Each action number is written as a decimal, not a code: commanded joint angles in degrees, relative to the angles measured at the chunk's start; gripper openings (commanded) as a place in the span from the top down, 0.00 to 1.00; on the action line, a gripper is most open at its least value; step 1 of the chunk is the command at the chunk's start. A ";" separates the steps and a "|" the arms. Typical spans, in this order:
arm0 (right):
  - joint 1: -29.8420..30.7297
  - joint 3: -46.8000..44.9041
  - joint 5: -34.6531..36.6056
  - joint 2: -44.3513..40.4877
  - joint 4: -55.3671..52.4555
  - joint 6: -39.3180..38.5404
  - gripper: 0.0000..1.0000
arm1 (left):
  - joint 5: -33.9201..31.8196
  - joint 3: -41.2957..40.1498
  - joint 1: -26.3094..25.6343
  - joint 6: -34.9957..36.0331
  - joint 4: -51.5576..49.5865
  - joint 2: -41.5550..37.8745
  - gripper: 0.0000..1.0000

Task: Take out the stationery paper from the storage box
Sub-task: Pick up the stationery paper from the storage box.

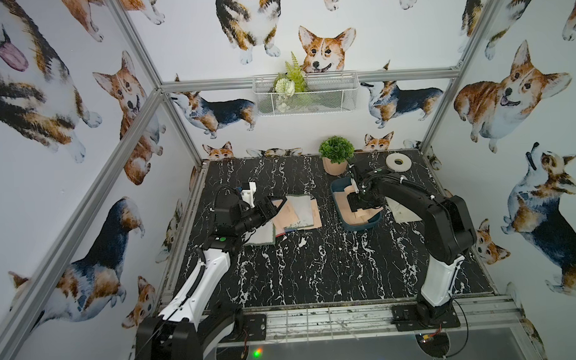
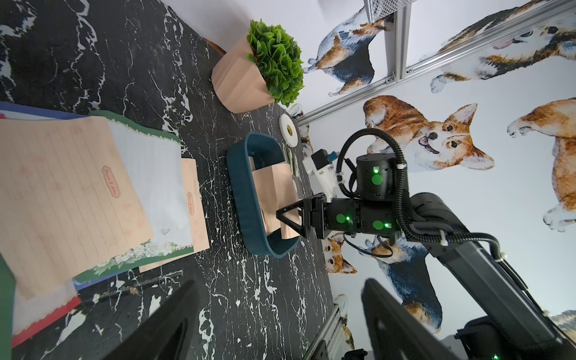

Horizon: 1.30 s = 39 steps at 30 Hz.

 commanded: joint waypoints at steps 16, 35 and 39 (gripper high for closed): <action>9.15 6.49 4.31 -11.32 -6.33 1.80 0.34 | 1.93 -1.27 -5.63 -12.77 21.73 8.37 0.15; 19.60 1.41 -3.11 -23.02 -2.73 11.39 0.32 | -10.79 8.16 -22.08 2.53 13.80 13.89 0.18; 20.64 1.23 -3.43 -22.57 -2.23 11.71 0.33 | -10.86 9.27 -22.90 2.62 13.90 14.48 0.18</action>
